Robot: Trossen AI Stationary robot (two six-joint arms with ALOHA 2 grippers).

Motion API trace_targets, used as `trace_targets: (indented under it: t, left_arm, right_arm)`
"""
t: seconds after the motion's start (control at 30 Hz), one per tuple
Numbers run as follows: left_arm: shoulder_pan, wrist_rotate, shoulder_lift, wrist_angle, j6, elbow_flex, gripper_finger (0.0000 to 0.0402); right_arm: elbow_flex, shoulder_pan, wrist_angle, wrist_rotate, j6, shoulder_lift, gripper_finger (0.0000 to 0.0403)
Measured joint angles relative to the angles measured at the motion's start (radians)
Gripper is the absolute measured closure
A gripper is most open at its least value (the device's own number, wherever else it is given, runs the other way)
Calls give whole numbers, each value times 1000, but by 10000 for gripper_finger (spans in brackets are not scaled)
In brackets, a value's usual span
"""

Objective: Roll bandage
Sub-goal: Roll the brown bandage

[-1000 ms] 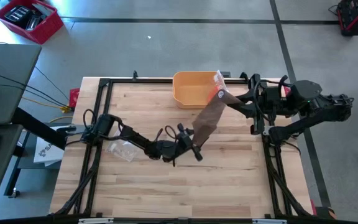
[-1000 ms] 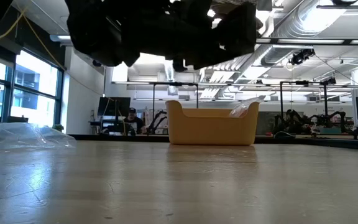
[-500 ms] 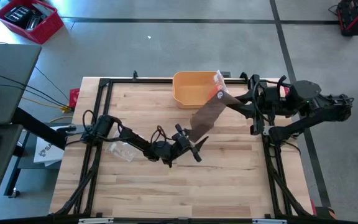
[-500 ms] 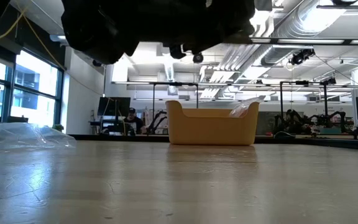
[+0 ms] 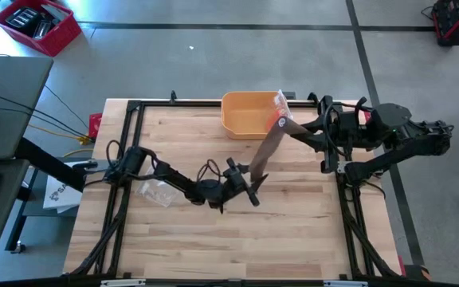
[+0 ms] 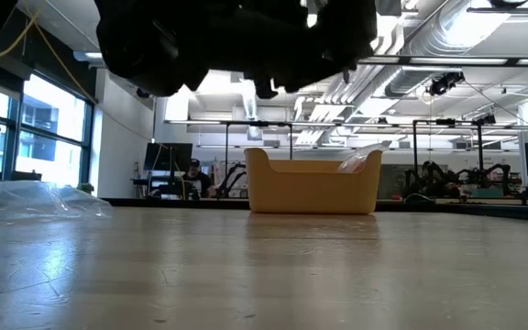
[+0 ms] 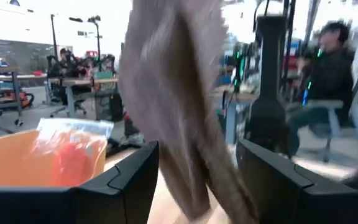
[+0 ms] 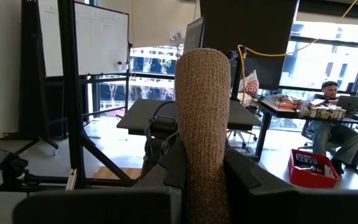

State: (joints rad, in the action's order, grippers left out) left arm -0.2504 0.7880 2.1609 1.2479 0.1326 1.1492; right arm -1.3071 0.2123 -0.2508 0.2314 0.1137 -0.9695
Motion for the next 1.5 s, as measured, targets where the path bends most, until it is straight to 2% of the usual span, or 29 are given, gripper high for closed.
trace_targets:
  t: [0.13, 0.4, 0.63, 0.8, 1.23, 1.5]
  left_arm:
    - [18, -1, 0, -58, -9, 0, 192]
    - [56, -43, 0, 7, 59, 6, 192]
    - [62, -73, 1, -7, 124, 72, 200]
    - [59, -67, 1, -61, 115, 86, 241]
    - [61, -63, 1, -162, 86, 86, 391]
    - [61, -80, 1, -272, 26, 86, 396]
  right_arm:
    - [0, 0, 10, -3, 0, 0, 363]
    - [0, 0, 16, -4, 0, 0, 363]
    - [0, 0, 16, -4, -1, 0, 363]
    - [0, 0, 17, -4, -1, 0, 363]
    - [0, 0, 34, -4, 10, 0, 363]
    - [0, 0, 80, -3, 38, 0, 363]
